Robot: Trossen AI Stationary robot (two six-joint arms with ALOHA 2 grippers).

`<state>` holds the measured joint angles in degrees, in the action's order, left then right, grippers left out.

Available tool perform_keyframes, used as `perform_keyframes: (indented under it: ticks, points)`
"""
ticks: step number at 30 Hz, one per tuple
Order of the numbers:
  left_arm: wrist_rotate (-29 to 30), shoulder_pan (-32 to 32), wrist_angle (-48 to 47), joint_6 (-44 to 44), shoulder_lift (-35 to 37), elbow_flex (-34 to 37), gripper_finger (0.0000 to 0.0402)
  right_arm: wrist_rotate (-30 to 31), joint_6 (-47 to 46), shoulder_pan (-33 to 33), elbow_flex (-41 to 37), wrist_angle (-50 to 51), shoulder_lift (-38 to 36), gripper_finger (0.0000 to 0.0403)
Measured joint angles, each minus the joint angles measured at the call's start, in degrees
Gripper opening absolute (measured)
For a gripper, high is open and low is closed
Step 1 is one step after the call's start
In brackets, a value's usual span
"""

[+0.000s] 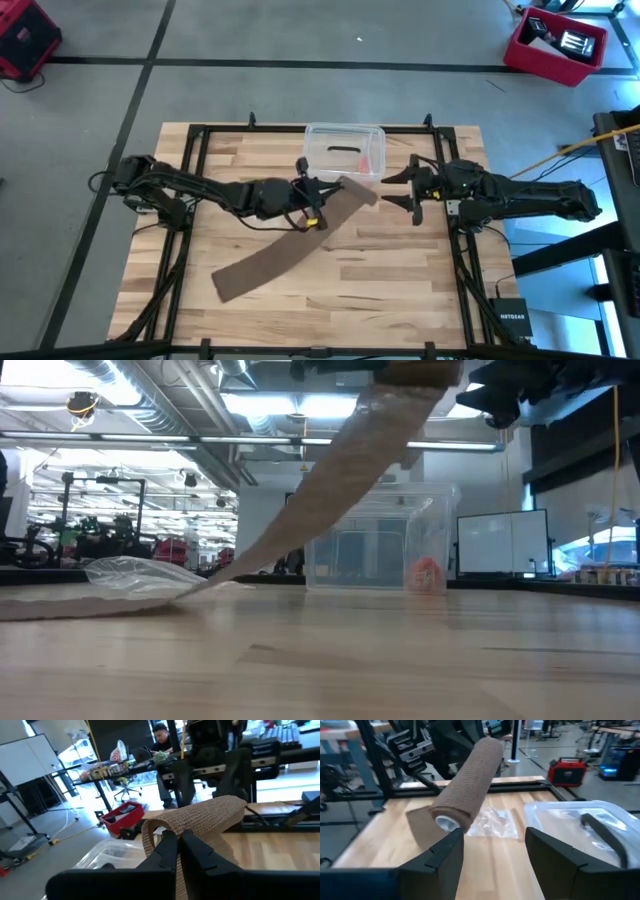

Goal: Roll bandage
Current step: Roll the brown bandage

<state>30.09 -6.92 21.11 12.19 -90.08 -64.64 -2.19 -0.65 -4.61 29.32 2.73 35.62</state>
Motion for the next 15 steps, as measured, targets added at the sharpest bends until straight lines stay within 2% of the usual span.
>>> perform_keyframes:
  ticks: [4, 15]
  points:
    - [0.1, 0.16, 0.81, 0.29, -0.01, 0.0, 0.0, 2.49, 1.03, 0.62, 0.0, 0.63, 0.02, 0.0216]
    - [-0.05, 0.12, 0.45, -0.84, 0.04, 0.0, 0.0, 1.59, 3.45, 0.62, 0.0, 0.32, 1.07, 0.0216]
